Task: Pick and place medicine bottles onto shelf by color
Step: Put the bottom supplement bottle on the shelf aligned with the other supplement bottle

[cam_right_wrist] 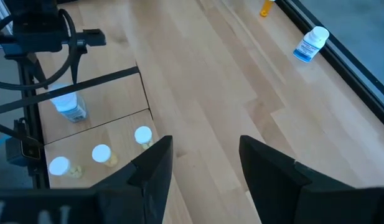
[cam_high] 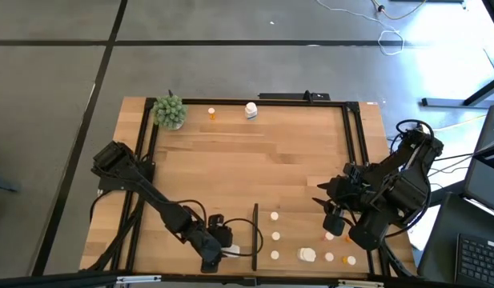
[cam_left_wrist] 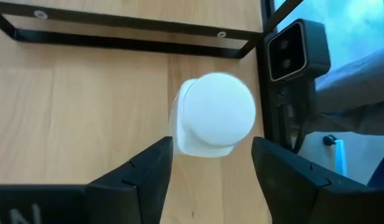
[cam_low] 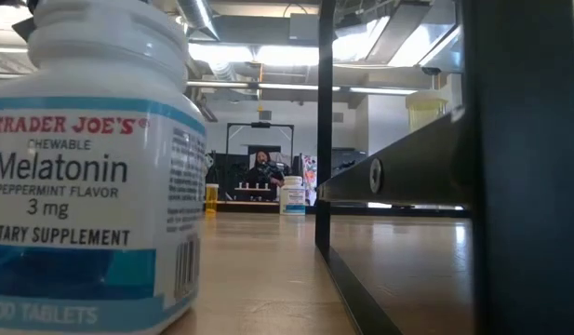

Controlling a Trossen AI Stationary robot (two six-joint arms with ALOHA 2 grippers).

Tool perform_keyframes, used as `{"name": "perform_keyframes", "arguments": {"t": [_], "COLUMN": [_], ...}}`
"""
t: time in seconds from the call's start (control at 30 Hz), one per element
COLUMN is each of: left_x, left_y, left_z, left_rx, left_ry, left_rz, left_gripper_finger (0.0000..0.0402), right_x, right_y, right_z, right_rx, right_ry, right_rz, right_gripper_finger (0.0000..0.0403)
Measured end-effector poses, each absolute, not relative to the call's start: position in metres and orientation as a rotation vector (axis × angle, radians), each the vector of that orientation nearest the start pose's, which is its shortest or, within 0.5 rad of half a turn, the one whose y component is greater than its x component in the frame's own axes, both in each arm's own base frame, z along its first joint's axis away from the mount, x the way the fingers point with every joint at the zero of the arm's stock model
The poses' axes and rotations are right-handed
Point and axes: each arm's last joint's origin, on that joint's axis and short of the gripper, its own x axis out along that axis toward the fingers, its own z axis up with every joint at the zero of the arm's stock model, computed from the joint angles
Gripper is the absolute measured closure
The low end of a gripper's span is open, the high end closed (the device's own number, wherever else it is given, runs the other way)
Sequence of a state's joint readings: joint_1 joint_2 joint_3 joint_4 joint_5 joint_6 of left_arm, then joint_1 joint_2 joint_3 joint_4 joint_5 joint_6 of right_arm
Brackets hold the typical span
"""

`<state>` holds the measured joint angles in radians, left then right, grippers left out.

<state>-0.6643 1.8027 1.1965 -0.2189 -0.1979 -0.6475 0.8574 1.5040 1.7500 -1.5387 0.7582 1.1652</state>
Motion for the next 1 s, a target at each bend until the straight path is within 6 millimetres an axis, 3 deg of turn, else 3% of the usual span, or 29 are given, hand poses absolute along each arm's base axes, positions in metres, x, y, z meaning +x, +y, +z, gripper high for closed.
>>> {"name": "perform_keyframes", "arguments": {"t": [0.5, 1.0], "left_x": [0.307, 0.314], "left_y": [-0.231, -0.238], "left_z": [0.202, 0.189], "left_rx": [-0.238, -0.251], "left_ry": [0.794, 0.772], "left_rz": [-0.161, -0.174], "left_gripper_finger": [0.0188, 0.0188], "right_x": [0.179, 0.179], "right_y": [0.176, 0.176], "right_z": [0.399, 0.399], "right_rx": [0.158, 0.157], "right_ry": [0.761, 0.761], "right_rz": [-0.405, -0.405], "right_gripper_finger": [0.0214, 0.0214]}}
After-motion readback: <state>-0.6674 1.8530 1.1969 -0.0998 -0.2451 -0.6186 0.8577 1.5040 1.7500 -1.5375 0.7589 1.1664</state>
